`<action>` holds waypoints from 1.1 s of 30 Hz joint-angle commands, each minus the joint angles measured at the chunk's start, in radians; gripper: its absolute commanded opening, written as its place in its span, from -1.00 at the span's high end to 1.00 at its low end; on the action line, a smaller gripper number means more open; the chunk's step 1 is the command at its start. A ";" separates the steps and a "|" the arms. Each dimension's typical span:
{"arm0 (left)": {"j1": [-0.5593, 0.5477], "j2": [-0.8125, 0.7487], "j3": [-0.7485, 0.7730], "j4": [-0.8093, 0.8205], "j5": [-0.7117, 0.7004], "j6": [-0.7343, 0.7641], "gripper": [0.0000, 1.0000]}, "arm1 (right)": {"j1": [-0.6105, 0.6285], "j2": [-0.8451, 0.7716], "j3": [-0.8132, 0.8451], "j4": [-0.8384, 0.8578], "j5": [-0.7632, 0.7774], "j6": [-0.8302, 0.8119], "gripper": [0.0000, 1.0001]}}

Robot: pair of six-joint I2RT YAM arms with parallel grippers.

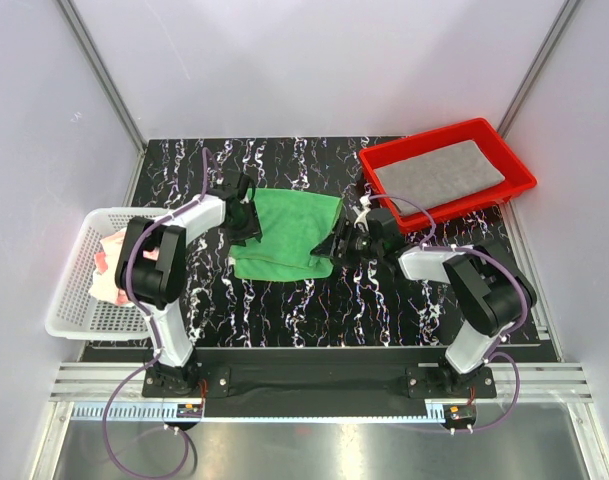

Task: Fold and stack the towels
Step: Fold the towel

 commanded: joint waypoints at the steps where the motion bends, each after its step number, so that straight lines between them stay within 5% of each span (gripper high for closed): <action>1: 0.001 -0.073 0.019 0.000 0.000 0.010 0.01 | 0.006 -0.064 0.000 -0.074 -0.025 -0.069 -0.48; 19: -0.028 -0.071 0.055 0.017 0.071 0.042 0.01 | 0.007 0.103 0.218 -0.361 -0.058 -0.625 -0.59; 26: -0.072 -0.047 0.054 0.224 0.400 0.067 0.01 | 0.007 0.102 0.187 -0.328 -0.134 -0.612 -0.60; 33: -0.150 0.152 0.157 0.365 0.578 0.052 0.01 | 0.007 0.105 0.178 -0.312 -0.187 -0.592 -0.62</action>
